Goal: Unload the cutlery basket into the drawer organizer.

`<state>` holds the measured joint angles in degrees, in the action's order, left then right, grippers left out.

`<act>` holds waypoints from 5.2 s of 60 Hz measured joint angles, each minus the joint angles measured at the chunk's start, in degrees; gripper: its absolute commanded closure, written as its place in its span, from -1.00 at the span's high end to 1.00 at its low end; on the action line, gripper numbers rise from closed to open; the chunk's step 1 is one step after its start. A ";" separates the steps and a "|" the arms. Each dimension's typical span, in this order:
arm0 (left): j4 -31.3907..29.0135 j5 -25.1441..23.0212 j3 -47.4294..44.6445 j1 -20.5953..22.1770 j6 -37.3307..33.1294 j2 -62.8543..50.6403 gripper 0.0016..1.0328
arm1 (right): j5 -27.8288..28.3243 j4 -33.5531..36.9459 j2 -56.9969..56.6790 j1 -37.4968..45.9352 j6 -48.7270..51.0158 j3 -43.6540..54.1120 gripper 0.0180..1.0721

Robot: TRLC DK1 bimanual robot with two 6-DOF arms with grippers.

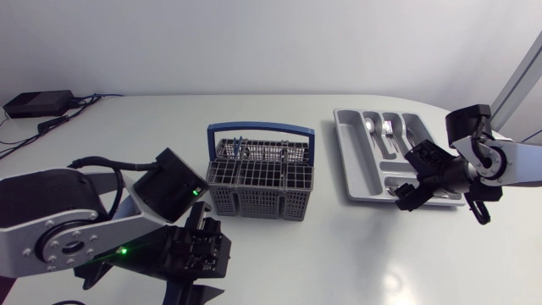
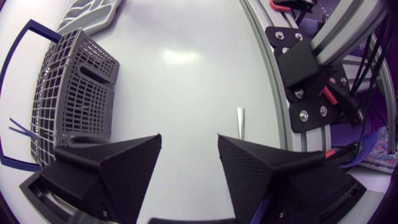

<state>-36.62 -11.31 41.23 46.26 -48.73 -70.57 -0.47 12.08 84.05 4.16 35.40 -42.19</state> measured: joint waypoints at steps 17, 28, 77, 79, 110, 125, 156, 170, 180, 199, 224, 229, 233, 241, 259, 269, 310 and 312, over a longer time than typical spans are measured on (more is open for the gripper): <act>-4.92 0.33 -0.81 0.57 -3.17 0.46 0.39 | 8.31 4.48 -9.51 1.25 -0.46 -0.13 0.88; -5.33 1.18 -3.93 4.31 -4.07 0.74 0.39 | 13.73 7.08 -14.21 2.97 -0.44 -0.15 0.88; 5.66 4.81 -7.80 9.42 -3.56 -12.81 -0.78 | 17.20 8.81 -22.25 4.33 -0.68 -0.22 0.88; 5.68 4.81 -7.78 9.49 -3.56 -12.87 -0.81 | 17.20 8.81 -22.32 4.39 -0.68 -0.22 0.88; 3.43 6.97 -4.85 9.07 -3.37 -13.88 -0.88 | 20.13 9.22 -23.63 8.00 -0.66 -0.22 0.88; 3.04 6.12 4.52 5.31 -2.80 -14.25 -0.88 | 21.51 9.22 -24.79 9.73 -0.66 0.52 0.88; 3.08 3.65 18.21 5.40 -0.74 -22.77 -0.88 | 37.68 25.57 -32.72 5.86 10.80 3.02 0.87; 3.08 3.65 21.09 6.71 -0.76 -23.23 -0.88 | 38.40 28.26 -35.26 -10.19 14.38 6.69 0.81; 3.08 3.65 22.23 7.45 -0.76 -23.23 -0.88 | 38.38 26.08 -34.93 -16.74 13.90 8.15 0.81; 3.08 3.65 23.85 8.96 -0.74 -23.26 -0.88 | 34.75 15.50 -29.18 -26.56 7.78 9.68 0.72; 3.08 3.63 25.16 8.96 -0.35 -24.22 -0.88 | 28.26 8.66 -24.79 -32.37 1.81 10.95 -0.08; 3.08 3.63 25.20 8.96 -0.35 -24.37 -0.88 | 28.06 8.55 -24.35 -32.61 1.64 10.95 -0.15; 3.08 3.65 25.27 8.96 -0.35 -24.37 -0.88 | 28.02 8.41 -23.98 -32.92 1.62 10.95 -0.15; 3.08 3.65 25.31 8.96 -0.35 -24.37 -0.88 | 27.47 8.24 -23.52 -33.53 1.42 11.21 -0.15; 3.08 3.65 25.59 8.96 -0.31 -24.39 -0.88 | 25.88 8.20 -22.84 -34.56 0.76 11.47 -0.48; 3.08 3.65 25.64 9.05 0.31 -24.44 -0.88 | 25.86 8.20 -22.86 -34.82 0.74 11.56 -0.63; 2.86 3.65 25.66 9.44 0.74 -24.52 -0.80 | 25.18 8.04 -23.74 -36.00 0.59 12.96 -0.86; 2.86 3.67 25.68 9.44 0.76 -24.52 -0.56 | 25.18 8.04 -23.78 -36.00 0.59 12.96 -0.86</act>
<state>-33.76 -7.64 66.92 55.70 -47.97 -95.09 24.71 20.12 60.27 -31.83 35.99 -29.23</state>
